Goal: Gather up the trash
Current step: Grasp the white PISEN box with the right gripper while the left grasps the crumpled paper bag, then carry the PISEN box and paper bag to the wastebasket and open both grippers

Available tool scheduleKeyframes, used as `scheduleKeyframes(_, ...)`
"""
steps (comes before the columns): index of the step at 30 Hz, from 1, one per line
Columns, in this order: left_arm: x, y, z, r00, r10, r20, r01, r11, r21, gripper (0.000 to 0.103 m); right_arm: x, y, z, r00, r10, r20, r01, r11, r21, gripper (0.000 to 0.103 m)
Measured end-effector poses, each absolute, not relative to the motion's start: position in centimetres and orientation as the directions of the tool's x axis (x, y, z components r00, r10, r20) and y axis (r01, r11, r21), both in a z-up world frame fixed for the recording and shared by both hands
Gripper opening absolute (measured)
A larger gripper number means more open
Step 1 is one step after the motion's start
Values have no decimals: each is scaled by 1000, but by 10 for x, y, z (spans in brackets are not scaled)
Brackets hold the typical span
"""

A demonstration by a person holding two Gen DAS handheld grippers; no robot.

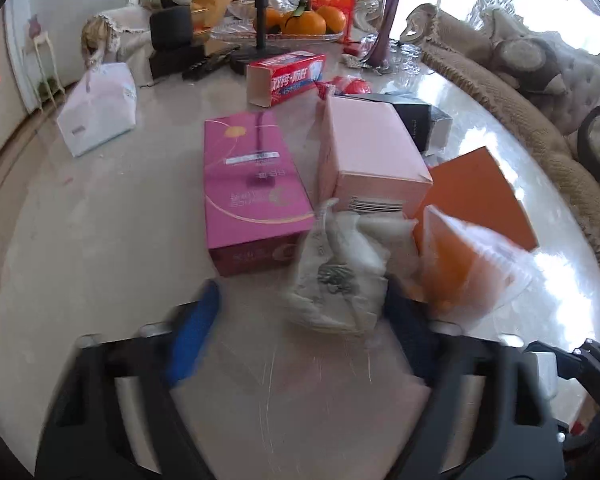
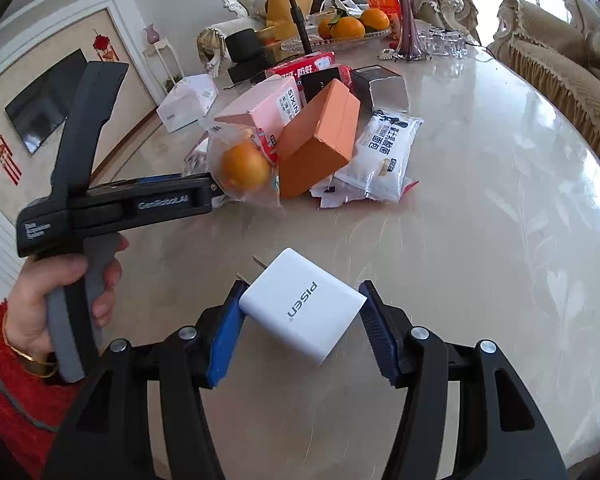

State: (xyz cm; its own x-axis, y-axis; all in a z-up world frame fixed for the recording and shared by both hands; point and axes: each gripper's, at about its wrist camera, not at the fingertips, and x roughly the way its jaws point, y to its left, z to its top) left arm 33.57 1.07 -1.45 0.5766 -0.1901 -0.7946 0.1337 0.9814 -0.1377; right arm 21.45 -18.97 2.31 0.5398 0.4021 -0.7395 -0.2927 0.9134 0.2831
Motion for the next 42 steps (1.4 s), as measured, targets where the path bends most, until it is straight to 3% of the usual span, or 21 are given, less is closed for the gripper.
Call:
scheduleKeyframes(6,322,23,-11,575,-191,-795,96,981,-167,36,212,-197,24,538,426,-728,-278,904,325,55)
scheduleKeyframes(14,239,59,21,701,-78,-709,37,997,-73,36,191,-211,28,539,514,-668,-268,856,443,55)
scheduleKeyframes(24,78,57,34,702,-296,-648,213,955,-206,36,94,-222,51,549,618,-563,-351,782,515,55)
scheduleKeyframes(30,2,23,-21,543,-409,-734,313,909,-275,36,13,-220,27,474,645,-599,-348,762,546,55)
scheduleKeyframes(34,-7,-5,-99,394,-357,-847,317,918,-240,36,-3,-212,-34,385,593,-707,-241,804,544,55)
scheduleKeyframes(40,10,-23,-180,287,-267,-920,295,938,-181,36,8,-201,-127,268,483,-834,-122,875,468,55)
scheduleKeyframes(42,14,-25,-190,274,-258,-926,284,942,-179,45,4,-197,-142,243,465,-851,-117,885,450,55)
